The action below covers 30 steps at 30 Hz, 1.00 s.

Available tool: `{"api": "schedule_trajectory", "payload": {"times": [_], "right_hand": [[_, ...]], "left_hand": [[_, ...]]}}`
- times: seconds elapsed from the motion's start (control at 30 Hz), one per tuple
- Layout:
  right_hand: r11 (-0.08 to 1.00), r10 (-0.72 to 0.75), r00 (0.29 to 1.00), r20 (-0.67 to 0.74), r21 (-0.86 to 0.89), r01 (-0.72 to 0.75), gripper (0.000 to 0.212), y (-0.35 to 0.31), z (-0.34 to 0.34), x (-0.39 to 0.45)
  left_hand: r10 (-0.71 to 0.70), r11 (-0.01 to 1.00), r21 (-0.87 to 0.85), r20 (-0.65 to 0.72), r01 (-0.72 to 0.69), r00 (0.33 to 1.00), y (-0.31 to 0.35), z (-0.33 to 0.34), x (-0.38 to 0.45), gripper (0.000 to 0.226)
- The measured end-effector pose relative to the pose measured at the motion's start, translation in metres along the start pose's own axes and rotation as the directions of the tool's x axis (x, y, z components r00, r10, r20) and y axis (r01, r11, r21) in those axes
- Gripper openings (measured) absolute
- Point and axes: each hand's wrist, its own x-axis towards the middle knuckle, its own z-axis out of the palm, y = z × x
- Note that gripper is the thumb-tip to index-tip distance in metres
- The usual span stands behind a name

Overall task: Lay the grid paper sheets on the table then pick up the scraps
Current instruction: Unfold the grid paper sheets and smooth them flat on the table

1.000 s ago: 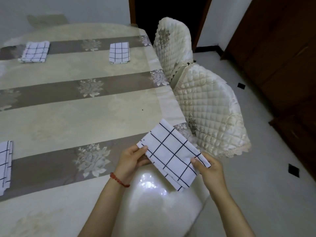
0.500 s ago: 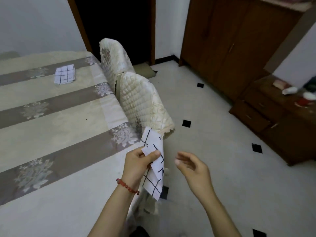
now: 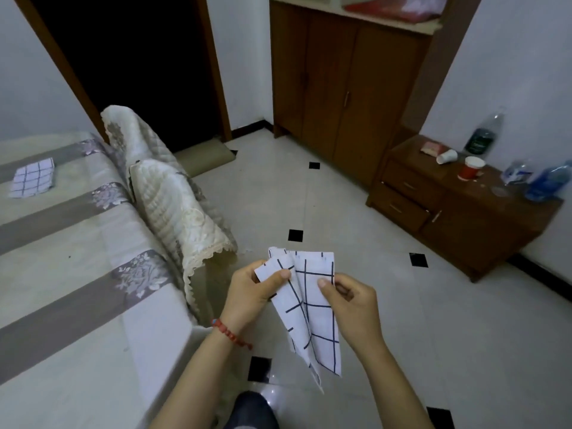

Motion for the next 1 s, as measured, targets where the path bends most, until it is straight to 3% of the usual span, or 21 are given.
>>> {"api": "schedule_trajectory", "payload": {"times": [0.1,0.27,0.57,0.67,0.77,0.83,0.93,1.0], "right_hand": [[0.998,-0.033,0.988,-0.152,0.038,0.04,0.051,0.0,-0.022,0.027],[0.995,-0.074,0.961,-0.265,-0.078,0.055,0.024,-0.009,-0.056,0.09],[0.956,-0.194,0.959,-0.205,-0.258,0.138,0.025,-0.052,-0.058,0.223],[0.941,-0.176,0.968,-0.178,-0.32,0.112,0.008,-0.059,-0.048,0.273],[0.917,-0.173,0.968,-0.184,-0.389,0.09,0.039,-0.059,-0.029,0.309],[0.904,-0.243,0.967,-0.075,-0.378,0.198,0.045,-0.065,-0.012,0.325],[0.876,-0.275,0.933,0.231,-0.341,0.342,0.032,-0.077,0.017,0.343],[0.88,-0.278,0.895,0.347,-0.281,0.383,0.028,-0.085,0.034,0.356]], "left_hand": [[0.005,1.0,-0.002,-0.093,-0.005,0.996,0.01,0.0,0.023,0.006],[0.075,0.997,0.045,-0.173,-0.068,0.982,0.023,0.003,0.08,0.012],[0.148,0.988,0.079,-0.221,-0.134,0.964,0.046,0.012,0.199,0.006],[0.121,0.992,0.01,-0.229,-0.122,0.966,0.06,0.01,0.239,0.005],[0.133,0.991,-0.006,-0.168,-0.136,0.977,0.074,0.014,0.272,0.007],[0.156,0.987,-0.006,-0.122,-0.158,0.98,0.084,0.02,0.289,0.012],[0.163,0.986,-0.006,-0.081,-0.164,0.983,0.095,0.027,0.311,0.013],[0.183,0.983,-0.016,-0.072,-0.185,0.98,0.101,0.025,0.324,0.007]]}}
